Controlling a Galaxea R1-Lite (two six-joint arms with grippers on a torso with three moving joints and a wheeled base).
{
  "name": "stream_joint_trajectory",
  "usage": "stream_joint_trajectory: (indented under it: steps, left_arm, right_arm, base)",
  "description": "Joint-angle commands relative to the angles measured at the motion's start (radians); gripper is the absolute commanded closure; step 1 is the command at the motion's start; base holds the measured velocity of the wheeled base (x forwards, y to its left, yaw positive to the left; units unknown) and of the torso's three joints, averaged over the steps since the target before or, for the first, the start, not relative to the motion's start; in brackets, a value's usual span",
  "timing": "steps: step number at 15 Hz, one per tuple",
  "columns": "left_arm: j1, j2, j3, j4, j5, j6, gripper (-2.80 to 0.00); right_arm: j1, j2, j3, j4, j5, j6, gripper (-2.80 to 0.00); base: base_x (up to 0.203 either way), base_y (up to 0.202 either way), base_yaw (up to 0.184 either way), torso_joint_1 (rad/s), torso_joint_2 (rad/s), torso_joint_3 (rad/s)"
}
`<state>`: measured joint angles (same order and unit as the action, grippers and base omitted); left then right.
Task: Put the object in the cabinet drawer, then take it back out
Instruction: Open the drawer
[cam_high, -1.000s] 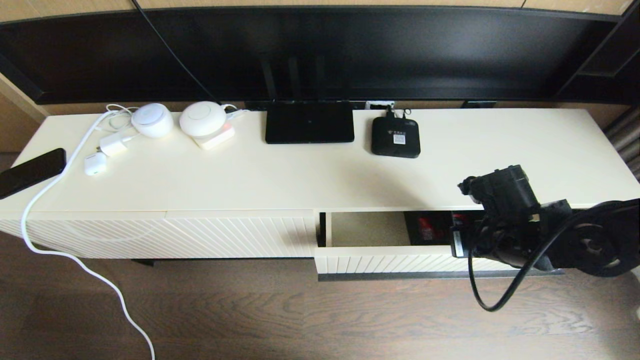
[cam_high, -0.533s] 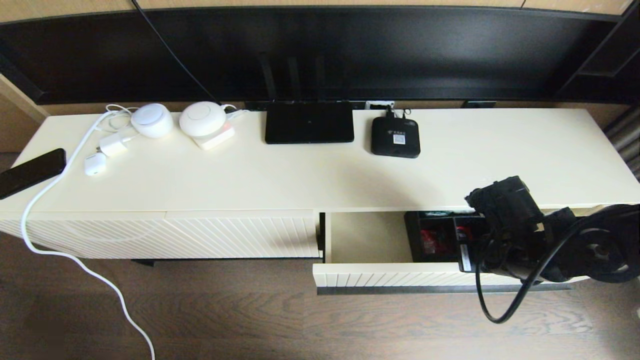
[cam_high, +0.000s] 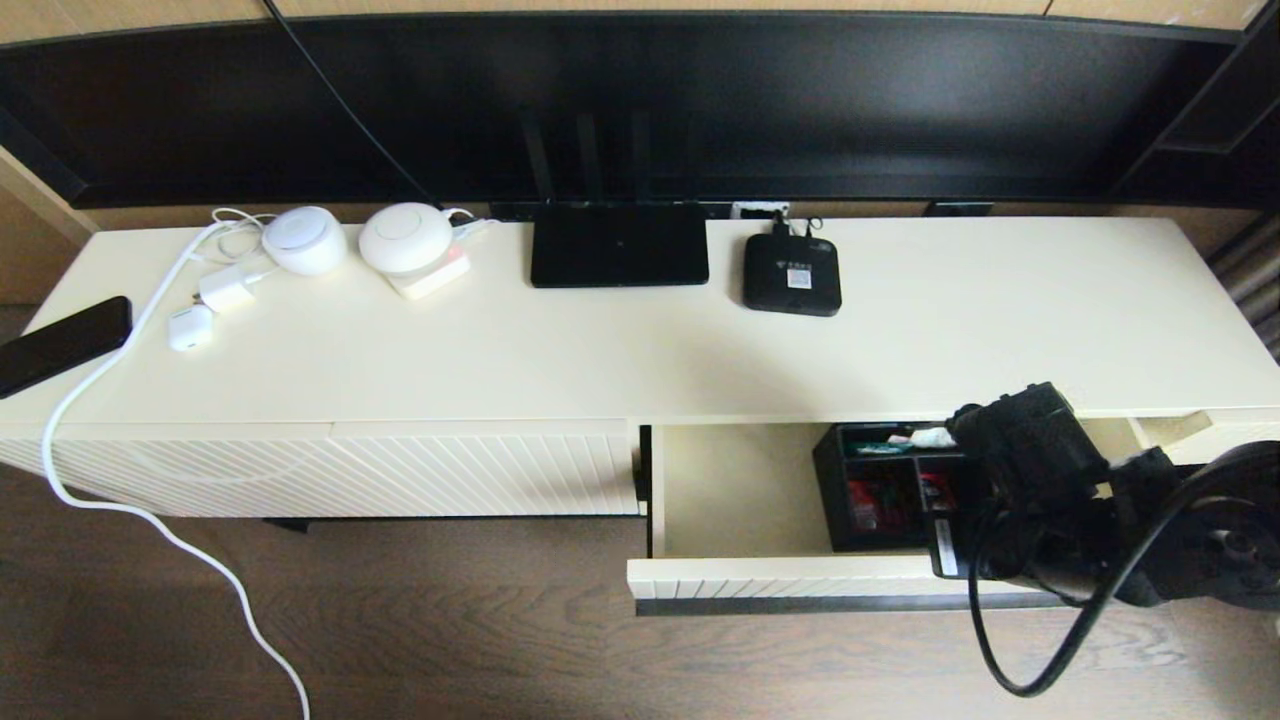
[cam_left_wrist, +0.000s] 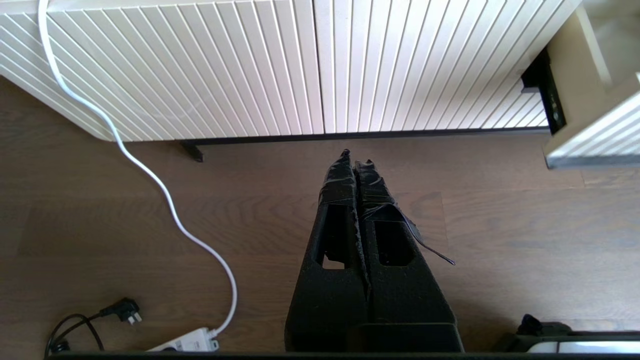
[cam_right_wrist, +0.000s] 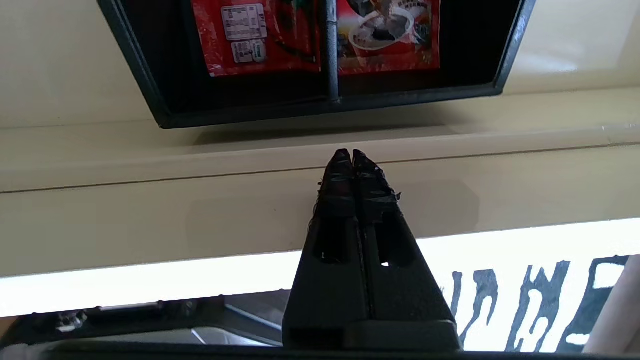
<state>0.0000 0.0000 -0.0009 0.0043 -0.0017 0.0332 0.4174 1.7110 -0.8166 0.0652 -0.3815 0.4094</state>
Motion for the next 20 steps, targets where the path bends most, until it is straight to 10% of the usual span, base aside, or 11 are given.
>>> stream_joint_trajectory:
  steps: [1, 20]
  left_arm:
    - [0.000, 0.002, 0.001, 0.000, 0.000, 0.001, 0.00]
    - [0.000, 0.002, -0.001, 0.000, 0.000, 0.001, 0.00]
  right_arm:
    - [0.010, -0.016, 0.058, -0.001, -0.002, 0.010, 0.00]
    - [0.135, -0.085, 0.229, -0.030, -0.011, 0.137, 0.00]
  base:
    - [0.000, 0.000, 0.000, 0.000, 0.00, 0.000]
    - [0.000, 0.000, 0.000, 0.000, 0.00, 0.000]
